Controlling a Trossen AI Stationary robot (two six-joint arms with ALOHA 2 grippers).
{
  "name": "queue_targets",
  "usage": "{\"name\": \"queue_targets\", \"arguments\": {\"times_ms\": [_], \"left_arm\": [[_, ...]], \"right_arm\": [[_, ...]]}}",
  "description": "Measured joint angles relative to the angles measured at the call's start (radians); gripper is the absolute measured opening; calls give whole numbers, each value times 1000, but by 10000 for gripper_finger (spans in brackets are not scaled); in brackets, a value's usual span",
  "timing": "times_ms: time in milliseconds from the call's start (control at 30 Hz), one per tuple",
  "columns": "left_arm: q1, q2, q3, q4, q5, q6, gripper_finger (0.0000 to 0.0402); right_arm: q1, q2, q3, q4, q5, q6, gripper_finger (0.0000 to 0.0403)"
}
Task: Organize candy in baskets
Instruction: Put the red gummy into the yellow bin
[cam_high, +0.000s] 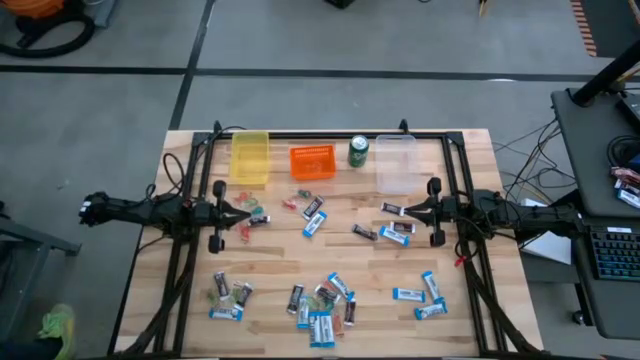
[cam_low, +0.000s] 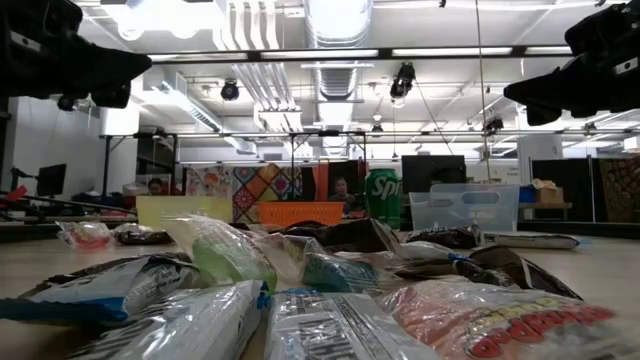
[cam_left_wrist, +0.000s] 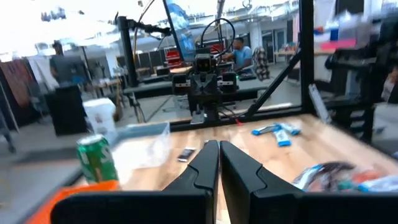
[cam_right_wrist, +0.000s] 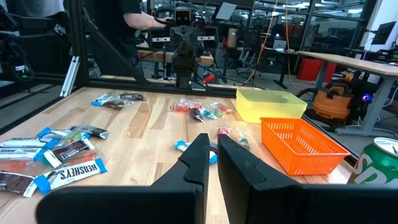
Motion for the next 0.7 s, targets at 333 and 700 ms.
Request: {"name": "queue_targets", "arguments": {"times_ms": [333, 700], "left_arm": [[0, -1, 0, 200, -11, -320, 0], [0, 55, -3, 388, -7, -385, 0]], "right_arm": [[4, 0, 0, 11, 36, 589, 22], [5, 0, 0, 31, 78, 625, 22]]}}
